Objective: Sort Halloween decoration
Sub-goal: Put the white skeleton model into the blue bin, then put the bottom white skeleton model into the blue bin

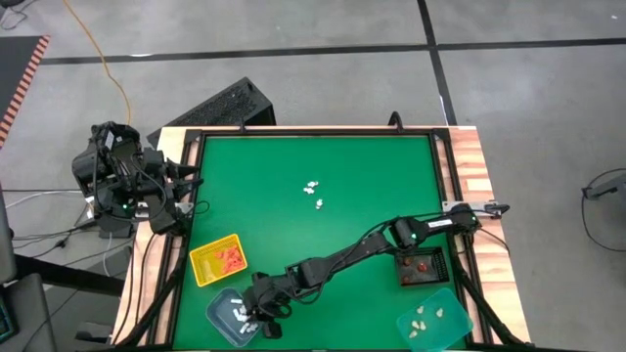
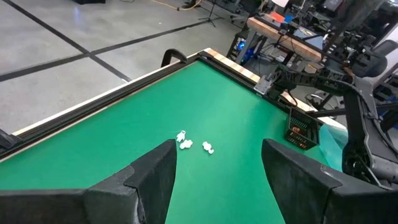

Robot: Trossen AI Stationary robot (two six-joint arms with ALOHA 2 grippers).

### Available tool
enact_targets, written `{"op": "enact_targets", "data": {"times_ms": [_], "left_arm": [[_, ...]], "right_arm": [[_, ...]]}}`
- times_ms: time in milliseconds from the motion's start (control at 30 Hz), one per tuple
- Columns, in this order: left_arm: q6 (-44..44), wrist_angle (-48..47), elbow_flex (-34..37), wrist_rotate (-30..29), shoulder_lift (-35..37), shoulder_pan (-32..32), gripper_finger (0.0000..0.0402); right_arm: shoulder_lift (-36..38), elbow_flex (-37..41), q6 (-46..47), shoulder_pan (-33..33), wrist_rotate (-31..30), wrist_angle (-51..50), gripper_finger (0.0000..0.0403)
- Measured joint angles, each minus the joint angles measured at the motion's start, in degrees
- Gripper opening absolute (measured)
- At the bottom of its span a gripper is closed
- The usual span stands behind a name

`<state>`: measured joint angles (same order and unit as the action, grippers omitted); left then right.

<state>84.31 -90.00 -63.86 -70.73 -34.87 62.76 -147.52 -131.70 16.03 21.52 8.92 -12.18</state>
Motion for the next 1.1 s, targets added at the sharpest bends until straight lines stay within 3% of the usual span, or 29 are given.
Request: {"op": "enact_targets", "data": {"times_ms": [300, 533, 667, 867, 967, 1100], "left_arm": [[0.5, 0.0, 0.0, 0.0, 0.0, 0.0, 0.0226], [0.4, 0.0, 0.0, 0.0, 0.0, 0.0, 0.0226], [0.6, 0.0, 0.0, -0.1, 0.0, 0.0, 0.0226], [1.5, 0.0, 0.0, -0.1, 0.0, 0.0, 0.0226], [1.5, 0.0, 0.0, -0.2, 0.0, 0.0, 0.0226], [1.8, 0.0, 0.0, -0.2, 0.0, 0.0, 0.0226]], "right_arm": [[0.5, 0.0, 2.6, -0.5, -0.5, -1.2, 0.0152], [6.6, 0.0, 5.3, -5.1, -2.2, -11.1, 0.0157], [11.9, 0.0, 11.9, -8.2, -12.6, -27.9, 0.014], [18.1, -0.1, 29.7, -12.3, -30.0, -55.8, 0.0125], [18.2, 0.0, 37.4, -14.1, -33.5, -66.5, 0.013], [17.3, 0.7, 44.3, -17.3, -32.7, -76.0, 0.0159]]}}
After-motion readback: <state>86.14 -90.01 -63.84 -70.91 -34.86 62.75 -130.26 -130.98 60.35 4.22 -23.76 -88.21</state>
